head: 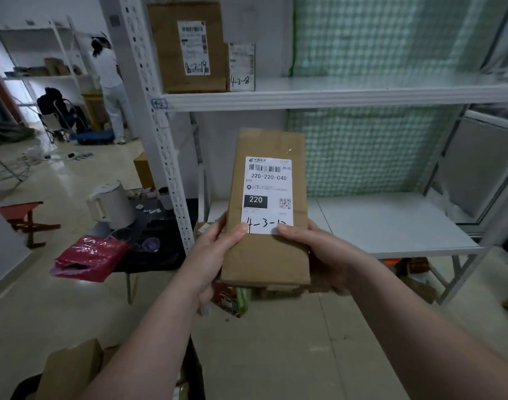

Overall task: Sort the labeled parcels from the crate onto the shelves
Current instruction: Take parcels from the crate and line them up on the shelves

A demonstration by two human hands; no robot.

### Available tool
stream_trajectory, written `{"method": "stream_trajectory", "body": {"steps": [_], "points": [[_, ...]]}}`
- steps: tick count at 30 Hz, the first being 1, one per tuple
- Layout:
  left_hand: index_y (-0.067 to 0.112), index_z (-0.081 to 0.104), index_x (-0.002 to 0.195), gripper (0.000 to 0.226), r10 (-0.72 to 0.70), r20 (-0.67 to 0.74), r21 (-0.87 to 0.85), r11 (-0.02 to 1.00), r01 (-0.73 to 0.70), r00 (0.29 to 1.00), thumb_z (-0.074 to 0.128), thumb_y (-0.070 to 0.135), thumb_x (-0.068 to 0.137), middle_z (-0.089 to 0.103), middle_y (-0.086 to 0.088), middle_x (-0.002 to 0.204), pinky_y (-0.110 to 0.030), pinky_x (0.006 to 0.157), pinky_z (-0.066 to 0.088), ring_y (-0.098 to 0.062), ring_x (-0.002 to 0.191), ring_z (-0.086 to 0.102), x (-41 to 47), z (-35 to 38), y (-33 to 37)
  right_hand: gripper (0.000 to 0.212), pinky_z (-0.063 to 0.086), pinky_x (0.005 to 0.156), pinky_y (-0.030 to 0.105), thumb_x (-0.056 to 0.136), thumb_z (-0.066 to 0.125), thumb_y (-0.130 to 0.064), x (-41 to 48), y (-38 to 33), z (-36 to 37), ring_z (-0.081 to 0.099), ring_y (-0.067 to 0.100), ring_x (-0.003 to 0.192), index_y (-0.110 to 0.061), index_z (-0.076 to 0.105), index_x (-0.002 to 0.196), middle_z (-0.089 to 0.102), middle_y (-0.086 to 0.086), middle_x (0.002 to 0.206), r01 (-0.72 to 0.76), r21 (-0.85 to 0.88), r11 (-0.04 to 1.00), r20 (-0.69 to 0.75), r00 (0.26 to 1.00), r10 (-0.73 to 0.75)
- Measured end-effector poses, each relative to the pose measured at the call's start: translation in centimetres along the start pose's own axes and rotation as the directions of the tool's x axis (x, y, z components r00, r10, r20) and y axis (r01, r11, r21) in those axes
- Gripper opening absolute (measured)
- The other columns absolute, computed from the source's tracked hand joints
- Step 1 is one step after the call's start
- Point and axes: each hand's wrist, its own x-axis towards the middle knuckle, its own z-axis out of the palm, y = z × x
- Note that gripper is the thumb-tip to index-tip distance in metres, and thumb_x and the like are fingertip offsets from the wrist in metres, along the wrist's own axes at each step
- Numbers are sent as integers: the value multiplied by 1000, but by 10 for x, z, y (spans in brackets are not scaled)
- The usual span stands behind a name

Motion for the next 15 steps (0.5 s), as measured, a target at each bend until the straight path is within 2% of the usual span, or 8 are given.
{"method": "stream_trajectory", "body": {"steps": [3, 8, 10, 12, 15], "points": [[37, 56, 126, 77, 40, 14, 9, 999, -40, 999, 80, 61, 57, 71, 6, 110, -35, 77, 57, -15, 99, 69, 44, 4, 20, 83, 54, 93, 50, 58, 84, -51, 35, -29, -18, 69, 23, 107, -36, 49, 133, 71, -5, 118, 85, -64, 994, -64, 994, -89], [36, 55, 127, 70, 119, 23, 25, 993, -119, 993, 71, 60, 62, 72, 13, 103, -24, 66, 56, -7, 92, 69, 113, 2, 56, 94, 54, 92, 52, 51, 87, -52, 96, -78, -38, 70, 21, 105, -36, 46, 134, 72, -7, 115, 175, -59, 983, -125, 976, -181], [37, 53, 131, 72, 131, 44, 91, 987, -134, 990, 67, 63, 65, 69, 15, 111, -31, 79, 56, -9, 101, 66, 140, -3, 65, 98, 55, 92, 51, 51, 88, -52, 117, -90, -49, 70, 21, 105, -36, 44, 137, 71, -7, 117, 199, -49, 979, -141, 969, -204], [37, 48, 136, 76, 124, 37, 164, 978, -128, 992, 64, 65, 67, 60, 13, 128, -44, 99, 45, -11, 116, 56, 165, -9, 67, 100, 58, 85, 46, 51, 89, -47, 133, -94, -64, 70, 19, 103, -33, 42, 138, 71, -7, 117, 215, -27, 976, -168, 962, -216], [39, 43, 138, 62, 75, 42, 229, 970, -82, 996, 62, 54, 81, 52, 8, 138, -40, 98, 42, -14, 122, 50, 196, -14, 56, 89, 59, 69, 37, 57, 88, -35, 153, -84, -89, 73, 14, 94, -33, 45, 135, 73, -10, 110, 193, 0, 981, -213, 959, -189]]}}
